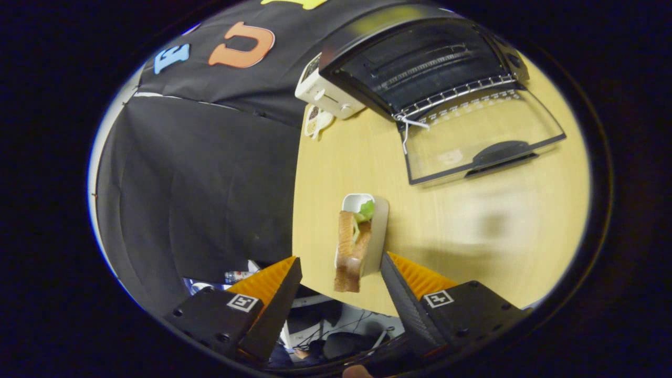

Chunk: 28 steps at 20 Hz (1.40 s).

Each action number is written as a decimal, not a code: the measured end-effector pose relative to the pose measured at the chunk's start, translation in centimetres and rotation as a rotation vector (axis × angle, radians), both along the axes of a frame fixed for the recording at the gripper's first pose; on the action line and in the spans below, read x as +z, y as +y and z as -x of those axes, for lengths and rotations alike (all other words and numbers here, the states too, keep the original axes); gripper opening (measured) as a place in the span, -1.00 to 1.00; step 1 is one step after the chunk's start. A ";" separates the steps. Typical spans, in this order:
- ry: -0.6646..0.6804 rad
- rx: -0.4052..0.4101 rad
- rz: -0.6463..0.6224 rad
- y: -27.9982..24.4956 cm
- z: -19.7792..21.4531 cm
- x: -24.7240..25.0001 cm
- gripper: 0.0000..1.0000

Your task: Open the toaster oven, put the food inside, and close the toaster oven door.

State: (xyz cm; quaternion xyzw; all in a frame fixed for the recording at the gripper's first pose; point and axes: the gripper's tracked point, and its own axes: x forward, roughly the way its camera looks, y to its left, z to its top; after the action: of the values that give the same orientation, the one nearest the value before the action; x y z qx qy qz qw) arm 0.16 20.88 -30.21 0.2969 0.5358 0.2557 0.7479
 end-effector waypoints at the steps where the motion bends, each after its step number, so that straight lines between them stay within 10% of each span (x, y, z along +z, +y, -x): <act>1: 0.010 -0.003 0.025 0.2 -0.2 -0.9 0.92; 6: 0.071 -0.034 0.022 1.0 -0.5 -2.4 0.57; 8: 0.087 -0.050 0.010 1.1 -0.8 -2.5 -0.02; 11: 0.078 -0.059 0.000 1.0 -0.9 -1.6 -0.34; 18: 0.004 -0.122 -0.181 -1.2 -1.5 6.8 -0.47; 28: -0.182 -0.607 -0.416 -17.5 -11.3 8.5 -0.48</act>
State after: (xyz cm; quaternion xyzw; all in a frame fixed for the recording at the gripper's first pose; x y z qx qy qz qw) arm 11.50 3.41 -21.69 0.5637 0.2915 0.1513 0.7579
